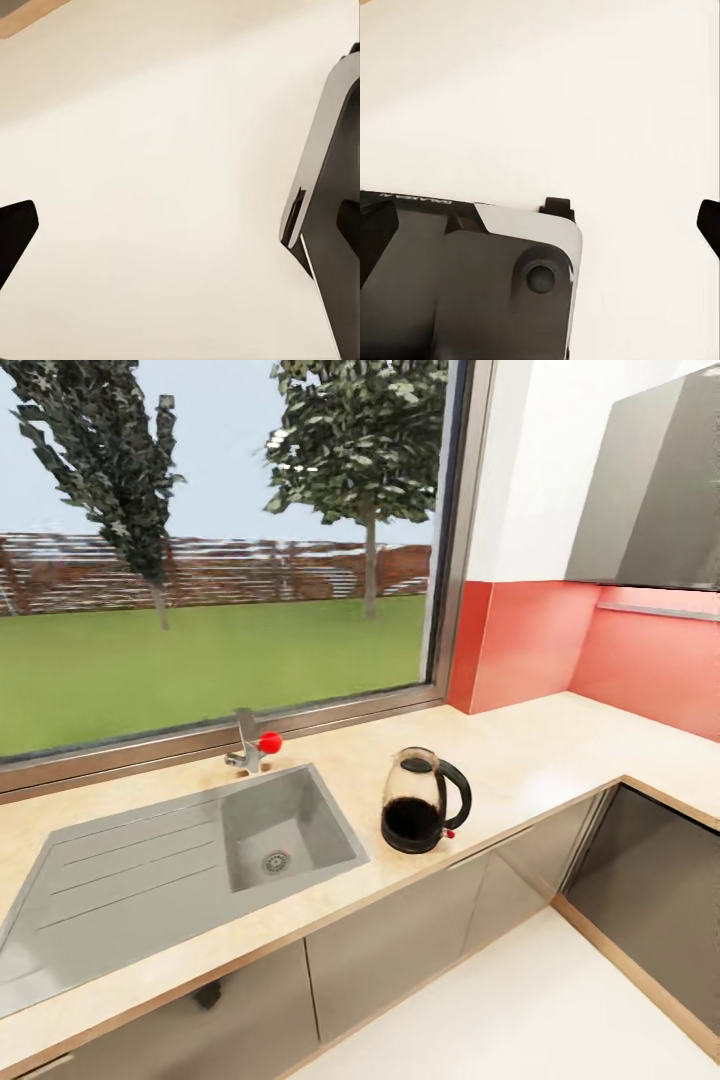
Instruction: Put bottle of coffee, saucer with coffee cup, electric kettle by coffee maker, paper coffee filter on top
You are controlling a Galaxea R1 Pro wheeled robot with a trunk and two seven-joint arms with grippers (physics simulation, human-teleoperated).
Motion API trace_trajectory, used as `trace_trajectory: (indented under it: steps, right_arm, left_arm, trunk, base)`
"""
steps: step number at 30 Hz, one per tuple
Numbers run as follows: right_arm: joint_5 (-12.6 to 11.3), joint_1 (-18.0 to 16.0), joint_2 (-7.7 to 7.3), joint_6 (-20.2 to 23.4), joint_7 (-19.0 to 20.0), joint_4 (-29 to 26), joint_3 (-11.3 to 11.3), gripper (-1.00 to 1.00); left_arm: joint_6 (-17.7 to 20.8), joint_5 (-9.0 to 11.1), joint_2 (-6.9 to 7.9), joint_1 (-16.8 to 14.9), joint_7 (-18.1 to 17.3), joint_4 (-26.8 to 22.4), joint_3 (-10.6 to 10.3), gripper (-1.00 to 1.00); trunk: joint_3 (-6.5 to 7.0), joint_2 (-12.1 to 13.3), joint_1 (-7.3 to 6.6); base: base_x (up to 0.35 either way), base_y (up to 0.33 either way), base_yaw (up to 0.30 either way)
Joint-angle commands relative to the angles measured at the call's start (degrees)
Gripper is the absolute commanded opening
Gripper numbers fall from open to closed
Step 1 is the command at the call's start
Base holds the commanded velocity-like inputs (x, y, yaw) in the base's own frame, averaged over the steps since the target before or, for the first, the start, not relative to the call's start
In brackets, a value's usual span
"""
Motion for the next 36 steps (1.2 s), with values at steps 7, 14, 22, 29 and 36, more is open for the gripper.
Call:
trace_trajectory:
  steps: [7,14,22,29,36]
  right_arm:
    - [0.6,0.0,-0.01,0.0,0.1,-0.1,0.0,1.0]
    - [0.6,0.0,-0.01,-0.1,0.1,-0.1,0.0,1.0]
    - [0.6,0.0,-0.01,-0.1,0.1,0.0,0.0,1.0]
    - [0.6,0.0,-0.01,-0.1,0.1,-0.1,0.0,1.0]
    - [0.6,0.0,-0.01,-0.1,0.1,0.0,0.0,1.0]
  left_arm:
    - [-0.2,0.6,-0.07,0.0,0.2,-0.1,-0.5,1.0]
    - [-0.2,0.6,-0.35,0.0,0.2,-0.1,-0.5,1.0]
    - [-0.2,0.6,-0.52,0.0,0.2,-0.1,-0.5,1.0]
    - [-0.1,0.6,-0.65,0.0,0.2,-0.1,-0.5,1.0]
    - [-0.1,0.5,-0.94,0.0,0.2,-0.2,-0.5,1.0]
  trunk:
    - [-0.13,-0.1,0.04]
    - [-0.13,-0.1,0.04]
    - [-0.13,-0.1,0.04]
    - [-0.13,-0.1,0.04]
    - [-0.13,-0.1,0.04]
  base:
    - [0.0,-0.274,0.02]
    - [-0.044,-0.274,0.244]
    - [-0.082,-0.274,0.276]
    - [-0.092,-0.274,0.277]
    - [-0.102,-0.274,0.271]
